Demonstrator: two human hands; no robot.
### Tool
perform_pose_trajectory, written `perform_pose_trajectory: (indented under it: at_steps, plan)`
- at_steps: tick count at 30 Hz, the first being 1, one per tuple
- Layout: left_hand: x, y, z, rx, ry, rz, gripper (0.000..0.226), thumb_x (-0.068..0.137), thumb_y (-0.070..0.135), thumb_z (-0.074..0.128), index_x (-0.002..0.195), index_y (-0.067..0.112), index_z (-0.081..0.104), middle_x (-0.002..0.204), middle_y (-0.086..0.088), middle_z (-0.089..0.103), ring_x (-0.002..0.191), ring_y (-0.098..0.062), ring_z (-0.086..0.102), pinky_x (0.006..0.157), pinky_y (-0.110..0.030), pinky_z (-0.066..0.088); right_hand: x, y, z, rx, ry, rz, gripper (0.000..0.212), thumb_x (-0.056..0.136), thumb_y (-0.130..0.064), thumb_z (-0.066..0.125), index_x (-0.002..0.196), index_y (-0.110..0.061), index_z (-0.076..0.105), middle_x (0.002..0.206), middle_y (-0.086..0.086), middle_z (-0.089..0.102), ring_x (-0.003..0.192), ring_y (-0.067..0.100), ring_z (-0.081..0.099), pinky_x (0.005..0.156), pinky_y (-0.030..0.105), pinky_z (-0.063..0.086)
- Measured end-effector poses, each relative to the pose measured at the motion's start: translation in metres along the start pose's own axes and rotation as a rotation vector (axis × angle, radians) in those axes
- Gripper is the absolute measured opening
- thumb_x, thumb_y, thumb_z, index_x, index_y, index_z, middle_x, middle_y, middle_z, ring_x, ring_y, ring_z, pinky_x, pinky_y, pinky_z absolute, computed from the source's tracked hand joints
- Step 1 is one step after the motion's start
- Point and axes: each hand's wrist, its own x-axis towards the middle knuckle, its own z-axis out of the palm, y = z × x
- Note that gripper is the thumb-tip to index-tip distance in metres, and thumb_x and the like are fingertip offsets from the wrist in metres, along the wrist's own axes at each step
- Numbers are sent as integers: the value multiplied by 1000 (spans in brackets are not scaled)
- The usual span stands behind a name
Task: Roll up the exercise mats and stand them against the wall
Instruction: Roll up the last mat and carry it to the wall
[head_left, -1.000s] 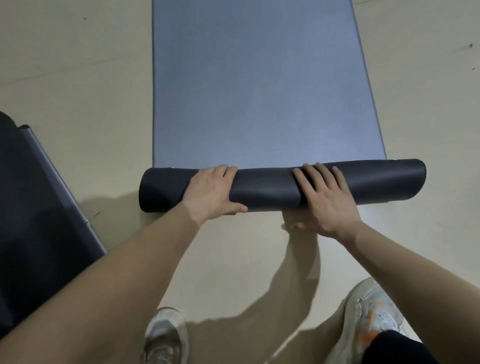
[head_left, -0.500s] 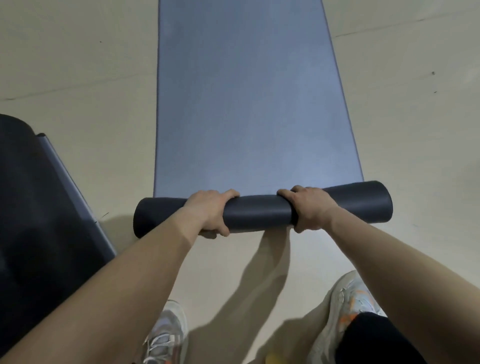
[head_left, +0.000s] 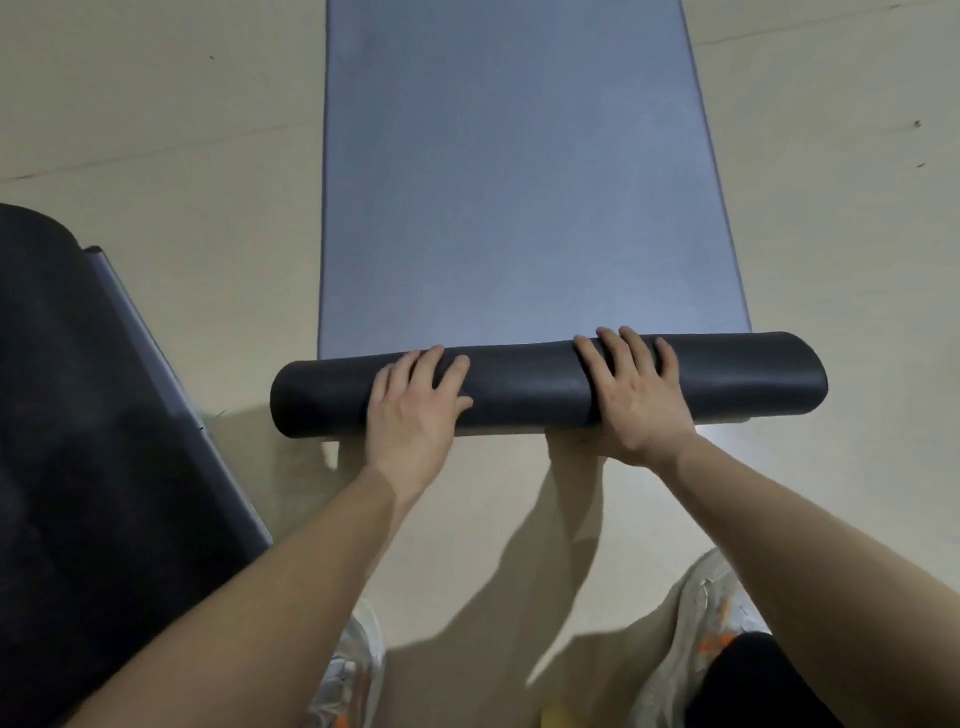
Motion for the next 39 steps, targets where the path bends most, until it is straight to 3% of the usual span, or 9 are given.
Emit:
perform_pose_trajectory:
  at_steps: [3,7,10,15,23,28,32,37,39]
  plan:
    - [17,-11,16,-29,-10,34,53,105,43,30,150,20,46,155,-9,47,143,-32,40,121,-49,25,18,7,0,-31,86,-11,130,57,-49,91,158,-23,13,157,13,32,149,38,27,118,63,19]
    - [88,-34,-1,-171,-118,76,49,107,42,30,143,21,55,144,-5,58,133,-27,50,114,-42,29,31,8,-2,-109,246,-1,117,63,-41,88,158,-22,23,152,16,38,142,44,33,113,69,15]
    - [116,-23,-5,-194,-15,-1,47,104,48,41,137,20,59,137,-5,63,125,-29,53,112,-42,31,66,17,-20,-79,131,-20,117,62,-57,84,156,-30,19,146,9,44,134,38,41,114,67,22]
    - [105,-6,10,231,-167,130,124,58,86,63,155,25,16,156,-6,35,140,-37,36,116,-55,26,113,30,-56,-28,-140,-59,129,46,-79,81,151,-38,18,138,4,48,127,35,50,111,61,30]
    - [66,7,-17,271,-348,169,109,58,70,73,144,26,24,126,-5,54,106,-35,57,97,-52,42,57,9,-68,28,-324,-63,113,51,-76,81,146,-43,28,126,-2,57,116,28,57,104,56,43]
    - [17,14,-19,183,-606,239,102,50,64,74,137,30,34,113,0,58,94,-29,59,82,-45,49,-30,-15,-35,14,-319,-46,132,64,-72,79,162,-31,0,162,10,27,151,35,25,121,69,13]
    - [50,9,-35,-24,-783,158,115,48,70,83,147,35,35,129,5,59,113,-25,58,94,-45,50,-63,-31,-15,-7,-216,31,136,75,-60,81,160,-26,-20,171,12,-5,158,41,-7,122,68,1]
    - [-1,3,-29,-57,-183,-16,82,85,71,60,152,29,40,155,0,45,141,-27,40,118,-44,27,-1,-8,-38,126,-237,-13,123,64,-53,87,158,-35,9,160,5,29,150,33,22,120,64,19]
    - [-12,2,-21,76,-210,8,100,83,79,52,160,26,16,168,-5,19,154,-33,14,125,-49,8,19,0,-53,177,-273,-50,122,58,-58,88,156,-38,18,156,3,34,148,32,24,119,62,22]
